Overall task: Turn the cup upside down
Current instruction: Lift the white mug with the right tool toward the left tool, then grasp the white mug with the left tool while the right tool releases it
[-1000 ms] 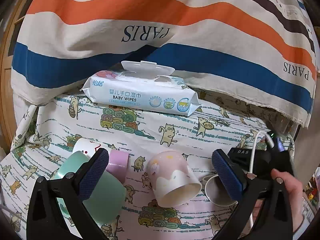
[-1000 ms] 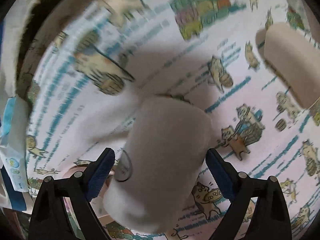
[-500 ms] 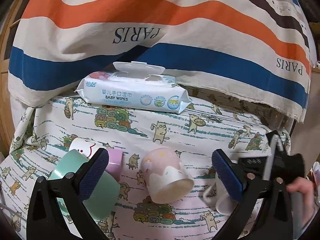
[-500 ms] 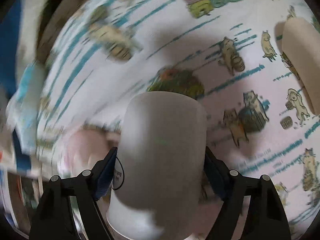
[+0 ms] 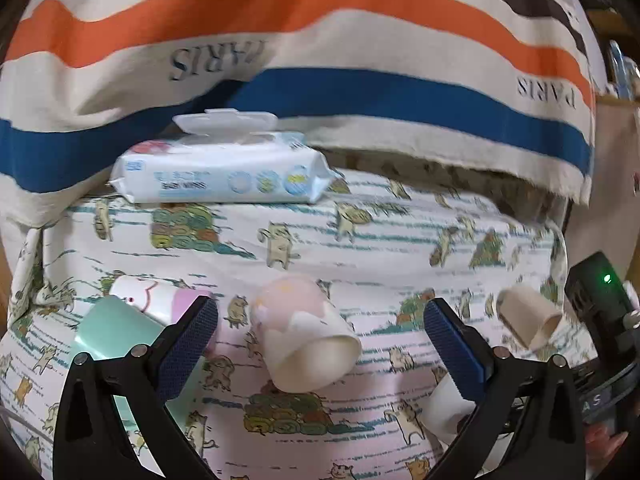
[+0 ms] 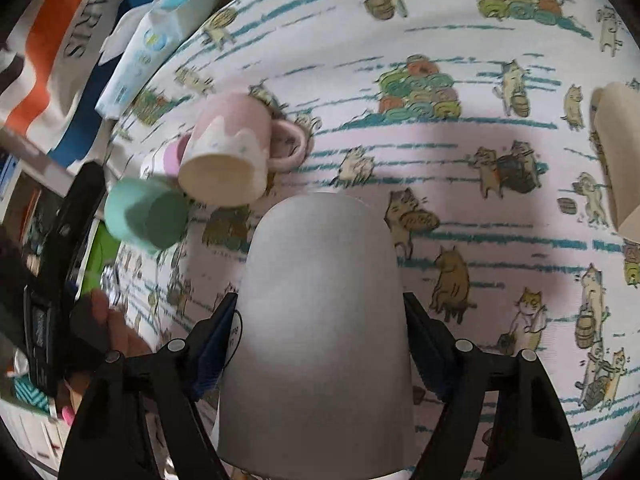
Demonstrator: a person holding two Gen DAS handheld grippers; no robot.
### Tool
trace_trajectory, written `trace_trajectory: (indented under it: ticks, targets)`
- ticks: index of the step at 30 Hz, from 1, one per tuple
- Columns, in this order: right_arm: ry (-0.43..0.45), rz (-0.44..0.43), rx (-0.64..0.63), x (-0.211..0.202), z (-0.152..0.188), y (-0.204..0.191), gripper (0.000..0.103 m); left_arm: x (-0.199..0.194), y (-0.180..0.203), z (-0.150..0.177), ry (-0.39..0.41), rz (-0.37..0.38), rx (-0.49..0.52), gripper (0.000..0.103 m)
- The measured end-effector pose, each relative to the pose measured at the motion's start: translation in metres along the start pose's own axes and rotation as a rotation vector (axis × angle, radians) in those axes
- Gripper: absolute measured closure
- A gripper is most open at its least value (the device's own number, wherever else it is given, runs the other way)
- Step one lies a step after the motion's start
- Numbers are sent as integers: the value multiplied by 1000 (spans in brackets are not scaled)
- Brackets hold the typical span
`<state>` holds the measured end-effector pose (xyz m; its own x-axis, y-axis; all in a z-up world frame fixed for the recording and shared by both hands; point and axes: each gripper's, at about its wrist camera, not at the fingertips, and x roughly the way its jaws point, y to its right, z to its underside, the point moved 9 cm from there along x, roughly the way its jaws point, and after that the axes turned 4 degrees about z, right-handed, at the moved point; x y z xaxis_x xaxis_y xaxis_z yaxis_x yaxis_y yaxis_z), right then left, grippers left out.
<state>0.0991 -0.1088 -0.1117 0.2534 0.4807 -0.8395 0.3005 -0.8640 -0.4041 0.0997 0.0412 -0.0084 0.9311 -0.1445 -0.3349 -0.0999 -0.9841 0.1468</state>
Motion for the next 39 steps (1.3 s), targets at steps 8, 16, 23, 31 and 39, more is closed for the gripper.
trace_trajectory:
  ticks: [8,16,23,31,39]
  targets:
    - [104,116,-121,-14,5,4,13,16,25,22,-112,95,62,1]
    - [185,223,-228,-46,30,14,2,26,57,15,-207,203,86,9]
    - [125,232,-256,-34,54,15,2,72,110,28,-440,232,217,32]
    - [124,279,-190,-34,64,38,2,87,120,53,-545,213,258,47]
    - [193,382,-115,-60,51,75,2,69,96,54,-551,184,247,50]
